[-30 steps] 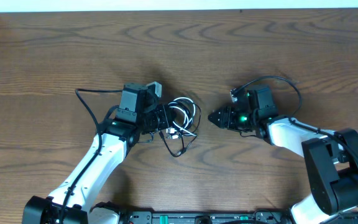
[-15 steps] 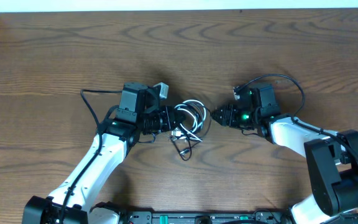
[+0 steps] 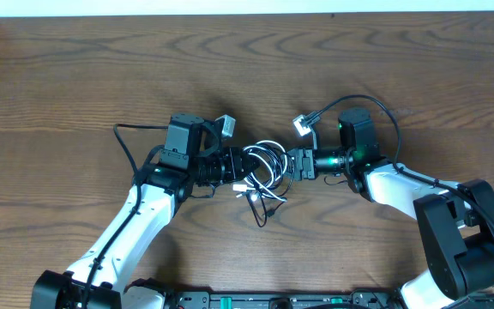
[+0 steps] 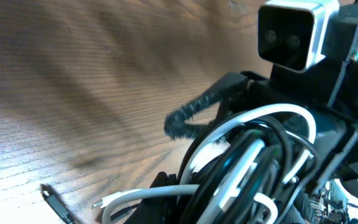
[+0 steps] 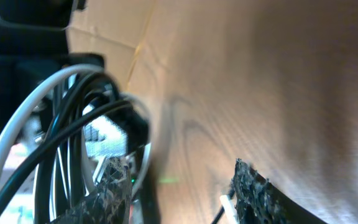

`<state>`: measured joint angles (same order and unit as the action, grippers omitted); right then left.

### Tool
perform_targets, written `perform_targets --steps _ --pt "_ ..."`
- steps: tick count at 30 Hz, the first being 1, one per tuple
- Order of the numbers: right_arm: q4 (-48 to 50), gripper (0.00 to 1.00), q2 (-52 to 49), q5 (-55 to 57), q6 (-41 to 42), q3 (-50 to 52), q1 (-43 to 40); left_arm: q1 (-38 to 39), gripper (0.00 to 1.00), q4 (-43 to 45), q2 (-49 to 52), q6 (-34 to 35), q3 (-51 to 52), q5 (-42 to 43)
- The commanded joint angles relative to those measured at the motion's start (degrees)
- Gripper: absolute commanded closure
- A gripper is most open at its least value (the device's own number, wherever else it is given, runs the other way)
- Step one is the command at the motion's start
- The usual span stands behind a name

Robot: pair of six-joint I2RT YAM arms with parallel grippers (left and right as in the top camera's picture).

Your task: Untangle cables

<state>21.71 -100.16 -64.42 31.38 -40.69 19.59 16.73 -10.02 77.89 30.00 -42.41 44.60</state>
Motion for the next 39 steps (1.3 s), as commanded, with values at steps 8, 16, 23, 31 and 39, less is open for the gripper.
perform_targets --steps 8,16,23,31,39 --pt "0.17 0.50 -0.46 -9.73 -0.76 0.20 0.28 -0.04 0.92 0.48 -0.83 0.02 -0.04 -7.19" --pt "0.42 0.50 -0.46 -12.46 -0.79 0.20 0.28 -0.04 0.92 0.46 -0.83 0.04 -0.04 -7.15" --pt "0.44 0.50 -0.46 -13.79 -0.79 0.20 0.28 -0.04 0.93 0.46 -0.83 0.04 -0.04 -7.15" --pt "0.44 0.51 -0.46 -14.05 -0.76 0.20 0.28 -0.04 0.93 0.46 -0.83 0.07 -0.04 -7.13" --pt "0.44 0.51 -0.46 -15.26 -0.79 0.20 0.31 -0.04 0.92 0.46 -0.83 0.07 -0.04 -7.13"
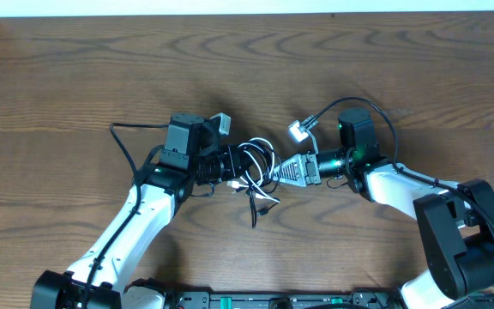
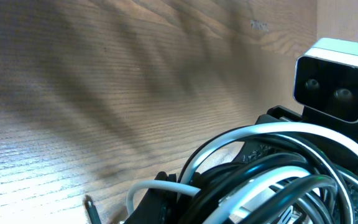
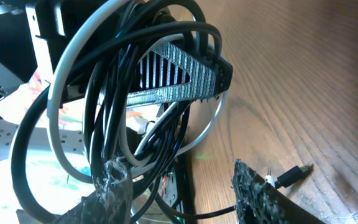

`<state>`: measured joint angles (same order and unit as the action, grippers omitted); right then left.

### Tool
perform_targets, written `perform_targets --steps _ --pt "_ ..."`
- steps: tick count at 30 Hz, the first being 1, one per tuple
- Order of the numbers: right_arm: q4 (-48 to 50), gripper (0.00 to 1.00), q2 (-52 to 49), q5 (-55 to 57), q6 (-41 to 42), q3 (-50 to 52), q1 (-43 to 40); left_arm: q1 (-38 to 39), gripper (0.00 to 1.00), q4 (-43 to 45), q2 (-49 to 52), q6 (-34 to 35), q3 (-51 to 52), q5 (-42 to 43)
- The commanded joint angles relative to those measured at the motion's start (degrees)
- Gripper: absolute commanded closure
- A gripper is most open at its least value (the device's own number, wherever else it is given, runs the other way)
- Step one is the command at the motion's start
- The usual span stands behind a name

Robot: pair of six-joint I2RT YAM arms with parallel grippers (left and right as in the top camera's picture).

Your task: Untangle cables

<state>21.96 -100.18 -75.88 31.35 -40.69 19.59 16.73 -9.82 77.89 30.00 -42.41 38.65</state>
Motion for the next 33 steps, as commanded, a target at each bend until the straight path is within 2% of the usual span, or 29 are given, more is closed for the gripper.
perform_targets --steps 1,16,24,26,29,32,33 --pt "0.31 0.51 -0.44 -4.20 -0.76 0.20 0.33 -0.04 0.93 0.26 -0.83 0.07 -0.04 -1.18" --pt "2.14 0.53 -0.44 -7.67 -0.74 0.20 0.70 0.42 0.92 1.14 -0.83 0.98 -0.04 3.19" --pt "8.41 0.55 -0.44 -6.99 1.53 0.20 1.81 7.06 0.93 1.11 -0.83 1.18 -0.04 4.83" --pt "9.31 0.59 -0.44 -6.97 2.05 0.20 1.88 9.03 0.92 1.14 -0.83 1.18 -0.04 4.81" --pt "9.33 0.71 -0.44 -6.99 2.05 0.20 1.88 9.49 0.93 1.14 -0.85 1.16 -0.04 4.61" --pt "9.31 0.77 -0.44 -7.02 2.08 0.20 1.88 9.33 0.92 1.38 -0.85 1.14 -0.04 4.17" --pt "9.31 0.83 -0.44 -7.02 2.05 0.20 1.88 9.33 0.93 1.60 -0.85 1.14 -0.04 4.20"
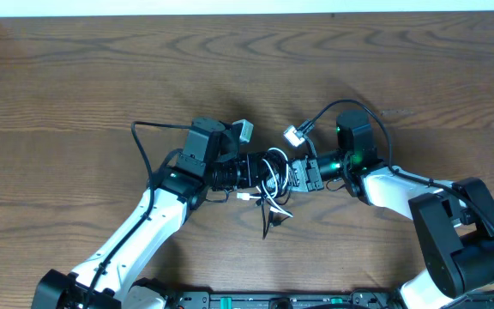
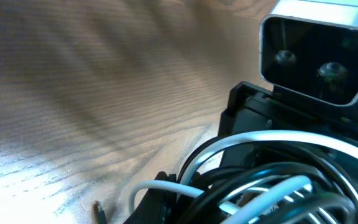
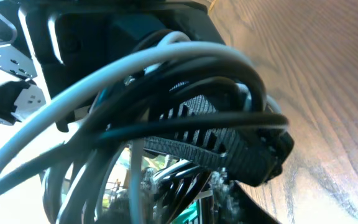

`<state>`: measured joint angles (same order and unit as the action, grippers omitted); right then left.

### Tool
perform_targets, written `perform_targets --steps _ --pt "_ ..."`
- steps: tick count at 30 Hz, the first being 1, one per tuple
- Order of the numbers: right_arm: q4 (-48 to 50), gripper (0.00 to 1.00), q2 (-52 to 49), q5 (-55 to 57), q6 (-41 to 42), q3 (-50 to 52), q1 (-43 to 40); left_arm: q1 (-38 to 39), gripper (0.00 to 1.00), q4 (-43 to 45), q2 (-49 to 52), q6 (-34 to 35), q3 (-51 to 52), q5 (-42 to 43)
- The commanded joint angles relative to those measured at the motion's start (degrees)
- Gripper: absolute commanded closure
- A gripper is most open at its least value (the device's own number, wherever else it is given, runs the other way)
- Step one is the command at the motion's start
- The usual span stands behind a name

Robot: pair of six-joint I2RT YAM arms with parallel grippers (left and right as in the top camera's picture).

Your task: Untangle cables

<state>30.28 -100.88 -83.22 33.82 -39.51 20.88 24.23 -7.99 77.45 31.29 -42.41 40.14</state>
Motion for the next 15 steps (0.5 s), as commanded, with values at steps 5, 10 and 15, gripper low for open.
perform_targets --steps 5,10,15 --pt "0.28 0.99 0.26 1.22 -0.42 -0.98 0.59 1.84 0.92 -0.04 -0.42 -0.17 -0.04 2.71" --pt "-2.91 0.99 0.26 7.19 -0.48 -0.98 0.57 1.84 0.93 -0.31 -0.42 -1.42 -0.04 2.71" --pt "-7.45 0.99 0.26 14.73 -2.36 -0.98 0.55 1.81 0.92 -1.42 -0.42 -3.52 -0.04 2.69"
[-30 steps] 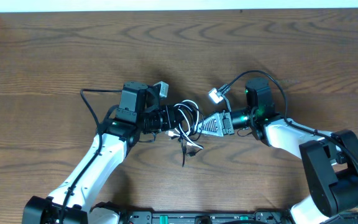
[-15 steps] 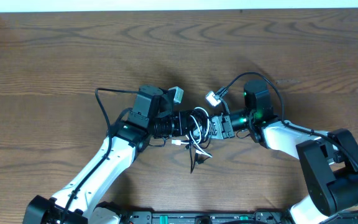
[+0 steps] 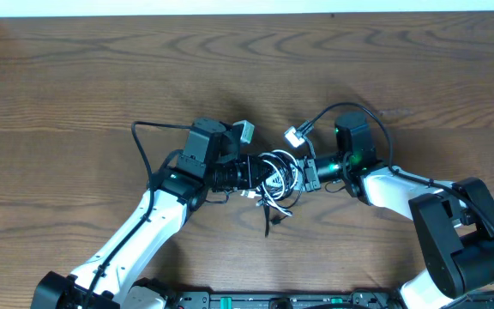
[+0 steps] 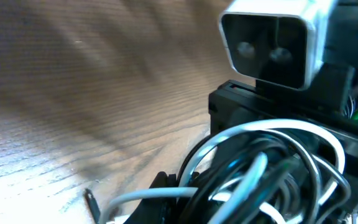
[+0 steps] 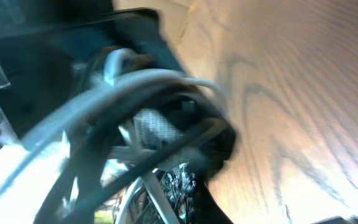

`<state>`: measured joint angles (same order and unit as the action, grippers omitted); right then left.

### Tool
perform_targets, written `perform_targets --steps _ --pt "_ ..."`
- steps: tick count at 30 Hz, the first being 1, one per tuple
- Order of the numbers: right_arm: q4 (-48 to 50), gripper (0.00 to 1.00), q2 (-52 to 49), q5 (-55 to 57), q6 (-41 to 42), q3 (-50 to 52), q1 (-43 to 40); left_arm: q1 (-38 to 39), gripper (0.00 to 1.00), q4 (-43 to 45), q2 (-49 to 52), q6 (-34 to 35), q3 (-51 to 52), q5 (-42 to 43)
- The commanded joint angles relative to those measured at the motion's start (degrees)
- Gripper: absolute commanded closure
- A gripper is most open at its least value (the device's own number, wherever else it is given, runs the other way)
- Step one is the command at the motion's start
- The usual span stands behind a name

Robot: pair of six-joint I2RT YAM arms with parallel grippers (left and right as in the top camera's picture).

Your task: Untangle cables

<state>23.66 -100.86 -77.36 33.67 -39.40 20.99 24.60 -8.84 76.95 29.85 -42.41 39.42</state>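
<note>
A knot of black and white cables (image 3: 277, 176) hangs between the two arms at mid-table. My left gripper (image 3: 257, 174) is shut on its left side; in the left wrist view the loops (image 4: 260, 168) fill the frame over the gripper (image 4: 191, 202). My right gripper (image 3: 299, 174) is pushed into the right side of the loops. In the right wrist view its fingers (image 5: 188, 180) stand close together, shut on strands of the bundle (image 5: 135, 106). A black tail (image 3: 268, 219) and a white plug (image 3: 251, 193) dangle below.
The wooden table (image 3: 75, 77) stretches all round. The left arm's own black lead (image 3: 142, 137) loops out on the left, and the right arm's lead (image 3: 358, 110) arches behind its wrist camera (image 3: 294, 135). A cardboard edge stands at the far left.
My right gripper's fingers, which were spread inside the loops, now stand close together on the strands. The bundle looks more tightly bunched. Both arms are nearly where they were.
My left gripper held the bundle throughout. First my right gripper stood open at the bundle's right side. Then it was open and a little clear of it. Later the left arm was further right, with the right fingers inside the loops; now they are shut.
</note>
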Motion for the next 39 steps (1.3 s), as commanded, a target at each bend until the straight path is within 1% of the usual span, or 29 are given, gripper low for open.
perform_targets --steps 1,6,10,14,18,21,26,33,34,35,37,39 --pt "-1.99 0.99 0.24 10.47 -2.71 -1.09 0.44 1.46 0.93 -0.81 0.09 -2.49 -0.04 3.41" --pt "-7.21 0.99 0.24 17.75 -3.34 -1.09 0.44 1.44 0.93 -1.42 0.09 -4.76 -0.04 2.91" --pt "-9.99 0.99 0.24 20.83 -5.03 -1.09 0.37 1.44 0.92 -1.84 0.09 -4.85 -0.04 0.13" --pt "-12.31 0.99 0.24 23.54 -5.55 -1.09 -0.17 1.27 0.93 -2.86 0.09 -7.21 -0.04 -0.07" --pt "-14.80 0.99 0.24 26.99 -6.95 -1.09 -1.99 -1.01 0.93 -5.44 0.02 -7.61 -0.04 -0.04" --pt "-16.85 0.99 0.24 30.42 -7.30 -1.09 -3.67 -3.58 0.93 -7.74 -0.46 -9.31 -0.04 -0.02" --pt "-16.96 0.99 0.24 32.57 -8.96 -1.09 -6.16 -6.10 0.93 -9.38 -2.10 -11.63 -0.04 -0.02" --pt "-16.61 0.99 1.88 39.19 -9.14 -1.11 -9.20 -6.16 0.92 -10.19 -2.71 -11.85 -0.04 -0.02" --pt "-16.61 0.98 2.38 39.87 -9.14 -1.11 -9.60 -6.16 0.92 -10.40 -2.71 -11.85 -0.04 -0.02" --pt "-16.59 0.94 3.13 40.30 -9.49 -1.11 -10.08 -6.16 0.93 -10.60 -2.71 -11.85 -0.04 0.04" --pt "-16.63 0.77 4.94 40.39 -10.78 -1.11 -10.95 -6.16 0.93 -10.67 -2.71 -11.93 -0.04 0.74" --pt "-16.81 0.75 7.15 40.39 -11.74 -1.11 -11.61 -6.16 0.93 -10.36 -2.71 -12.33 -0.04 2.19"
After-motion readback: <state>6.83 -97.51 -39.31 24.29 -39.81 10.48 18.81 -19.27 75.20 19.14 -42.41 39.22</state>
